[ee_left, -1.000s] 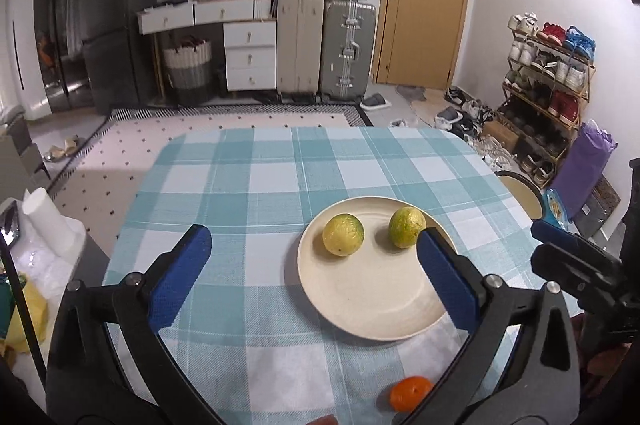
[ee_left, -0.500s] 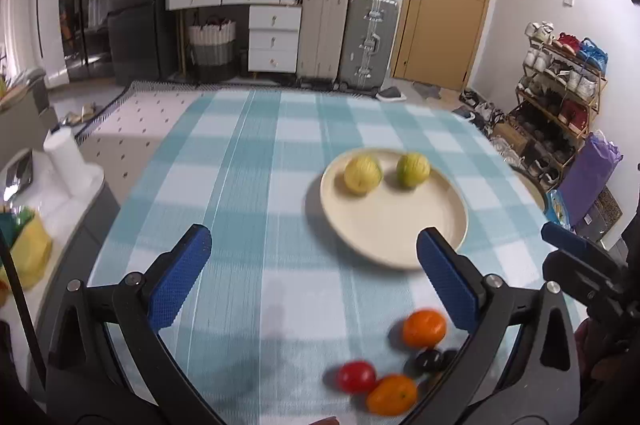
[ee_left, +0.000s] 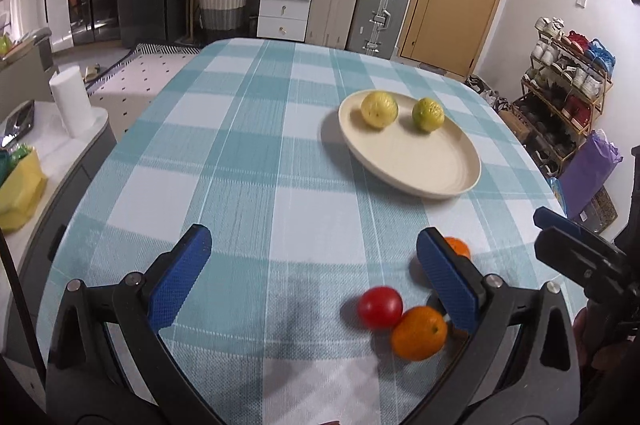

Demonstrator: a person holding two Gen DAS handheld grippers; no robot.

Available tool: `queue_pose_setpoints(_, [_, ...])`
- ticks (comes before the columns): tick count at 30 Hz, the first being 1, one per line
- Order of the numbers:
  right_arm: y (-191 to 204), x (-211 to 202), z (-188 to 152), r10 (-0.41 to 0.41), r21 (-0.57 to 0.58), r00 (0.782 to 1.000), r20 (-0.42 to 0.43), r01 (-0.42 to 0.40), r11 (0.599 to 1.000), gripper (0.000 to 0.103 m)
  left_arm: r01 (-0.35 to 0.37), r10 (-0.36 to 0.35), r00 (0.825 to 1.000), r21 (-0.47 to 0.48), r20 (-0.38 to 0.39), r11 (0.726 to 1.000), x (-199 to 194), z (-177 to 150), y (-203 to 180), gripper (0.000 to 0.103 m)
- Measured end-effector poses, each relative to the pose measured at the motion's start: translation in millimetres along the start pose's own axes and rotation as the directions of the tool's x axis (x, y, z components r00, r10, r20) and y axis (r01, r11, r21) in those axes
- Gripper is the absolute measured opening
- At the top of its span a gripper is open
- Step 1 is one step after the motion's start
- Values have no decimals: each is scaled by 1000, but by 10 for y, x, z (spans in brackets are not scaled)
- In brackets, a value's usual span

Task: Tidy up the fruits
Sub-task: 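Move both grippers back toward the remaining fruits, then grasp an orange with the right gripper while the left gripper grasps a small orange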

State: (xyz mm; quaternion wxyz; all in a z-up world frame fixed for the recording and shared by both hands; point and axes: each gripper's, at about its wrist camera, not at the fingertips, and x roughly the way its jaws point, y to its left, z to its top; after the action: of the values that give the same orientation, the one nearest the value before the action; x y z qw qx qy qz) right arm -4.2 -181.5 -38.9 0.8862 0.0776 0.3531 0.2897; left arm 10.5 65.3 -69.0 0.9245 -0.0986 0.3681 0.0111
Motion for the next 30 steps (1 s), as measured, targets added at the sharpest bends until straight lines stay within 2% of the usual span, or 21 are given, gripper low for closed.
queue_pose_setpoints(11, [10,287,-93,21,11,997,-76,-20,1000,100,14,-14,1000,-30,-12,999,85,-136,134,102])
queue_pose_setpoints(14, [-14,383,-105,28,21,994,-104,-26,999,93,13,-14,1000,-36,-18,999,111,-160,179,102])
queue_pose_setpoints(16, [-33,453,-108,31,32,992,-126,-27,999,84,11,-12,1000,-37,-23,999,136,-168,207,102])
queue_pose_setpoints(20, [-42,550,-117,37,39,988,-152,-32,999,79,12,-13,999,-46,-31,999,161,-194,248,102])
queue_pose_setpoints(26, [-41,675,-140,37,47,981,-189,-28,998,64,21,-23,999,-52,-37,998,168,-218,275,102])
queue_pose_setpoints(28, [-53,715,-149,36,51,979,-202,-26,998,49,27,-29,999,-50,-36,998,160,-221,266,102])
queue_pose_setpoints(30, [-80,743,-161,28,58,977,-209,-16,998,42,34,-36,999,-47,-35,998,135,-239,251,102])
